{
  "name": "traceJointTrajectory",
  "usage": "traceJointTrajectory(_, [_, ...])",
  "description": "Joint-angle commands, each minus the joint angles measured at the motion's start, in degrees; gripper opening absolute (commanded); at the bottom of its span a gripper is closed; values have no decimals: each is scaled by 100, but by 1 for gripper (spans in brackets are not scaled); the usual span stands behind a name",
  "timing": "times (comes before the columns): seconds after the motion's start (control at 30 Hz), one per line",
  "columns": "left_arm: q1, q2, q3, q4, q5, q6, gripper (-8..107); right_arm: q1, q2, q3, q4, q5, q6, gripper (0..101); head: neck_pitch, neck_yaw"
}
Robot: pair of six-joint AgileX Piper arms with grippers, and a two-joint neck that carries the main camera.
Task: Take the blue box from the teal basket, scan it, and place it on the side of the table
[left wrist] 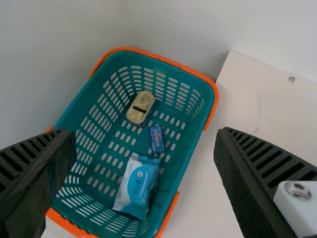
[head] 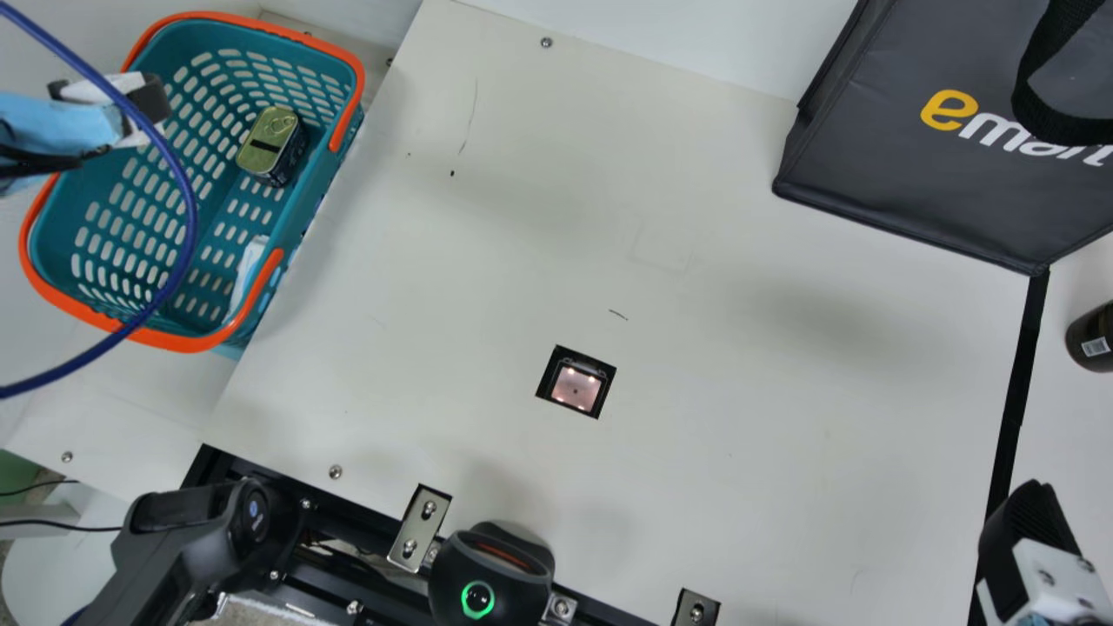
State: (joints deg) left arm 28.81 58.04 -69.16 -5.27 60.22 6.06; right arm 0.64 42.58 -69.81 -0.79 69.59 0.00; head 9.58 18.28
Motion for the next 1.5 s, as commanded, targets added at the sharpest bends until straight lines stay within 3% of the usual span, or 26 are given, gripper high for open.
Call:
traceJointTrajectory(0.0, [120,218,12,-100,-57,544,90,0,0,0,0,0,0,95,-166,14])
traceJointTrajectory(0.53, [437,1907,-154,-444,-492,2265,90,0,0,0,0,0,0,95,-166,14])
traceJointTrajectory(1.47, [573,4493,-749,-206,-737,3408,90,0,0,0,0,0,0,95,-166,14])
